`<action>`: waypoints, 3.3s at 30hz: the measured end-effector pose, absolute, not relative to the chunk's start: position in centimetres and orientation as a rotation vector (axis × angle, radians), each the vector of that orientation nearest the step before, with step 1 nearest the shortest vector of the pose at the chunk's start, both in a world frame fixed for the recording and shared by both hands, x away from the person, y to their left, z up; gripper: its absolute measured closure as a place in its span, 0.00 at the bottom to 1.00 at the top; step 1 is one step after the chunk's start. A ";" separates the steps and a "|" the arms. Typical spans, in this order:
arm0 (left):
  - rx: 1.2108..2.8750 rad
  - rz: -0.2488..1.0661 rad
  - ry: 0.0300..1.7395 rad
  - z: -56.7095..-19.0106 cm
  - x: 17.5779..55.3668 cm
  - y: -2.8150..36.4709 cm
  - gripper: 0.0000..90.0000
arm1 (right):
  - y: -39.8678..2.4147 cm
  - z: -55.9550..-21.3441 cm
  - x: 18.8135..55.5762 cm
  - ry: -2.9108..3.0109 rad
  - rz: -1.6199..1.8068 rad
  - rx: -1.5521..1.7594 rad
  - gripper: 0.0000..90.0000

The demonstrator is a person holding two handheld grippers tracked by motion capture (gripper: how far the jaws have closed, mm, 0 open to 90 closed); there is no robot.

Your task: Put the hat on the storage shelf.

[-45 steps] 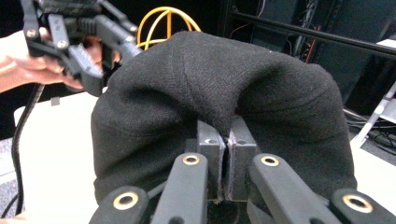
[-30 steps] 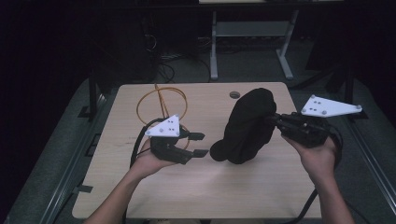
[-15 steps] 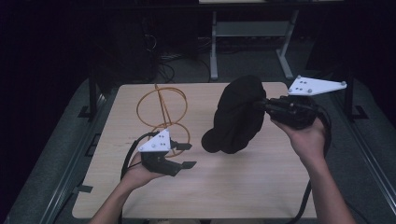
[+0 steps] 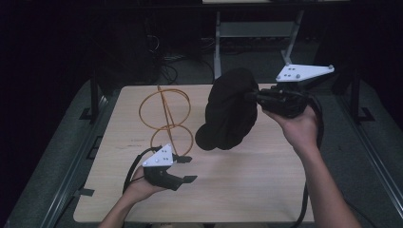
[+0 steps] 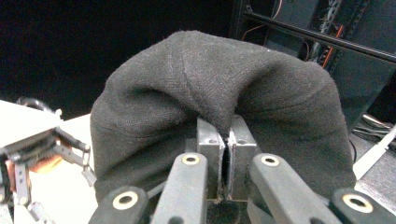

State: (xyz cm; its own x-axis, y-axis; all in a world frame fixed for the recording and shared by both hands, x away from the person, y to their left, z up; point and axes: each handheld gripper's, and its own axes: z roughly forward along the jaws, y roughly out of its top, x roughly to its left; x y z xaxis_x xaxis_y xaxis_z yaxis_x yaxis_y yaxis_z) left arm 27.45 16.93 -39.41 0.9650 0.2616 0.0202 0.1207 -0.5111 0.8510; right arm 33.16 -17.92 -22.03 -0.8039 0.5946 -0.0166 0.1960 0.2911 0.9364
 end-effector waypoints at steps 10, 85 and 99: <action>2.129 0.166 0.278 -40.7 26.6 17.0 0.38 | -14.6 -19.8 34.9 2.247 1.521 0.646 0.97; 2.132 0.138 0.174 -41.2 26.0 16.0 0.38 | 4.6 -21.9 46.1 2.682 1.370 0.581 0.46; 2.127 0.146 0.231 -41.4 26.4 16.5 0.34 | 1.4 -21.5 44.9 2.631 1.442 0.630 0.37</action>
State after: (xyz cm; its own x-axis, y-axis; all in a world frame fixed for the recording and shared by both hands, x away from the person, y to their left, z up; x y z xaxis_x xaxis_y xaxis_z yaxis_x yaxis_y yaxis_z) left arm 26.40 16.47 -41.42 0.9749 0.2221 0.0133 0.1080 -0.5248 0.8443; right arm 44.94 1.38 -21.47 -0.9129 0.3876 0.1279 0.3163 0.4740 0.8217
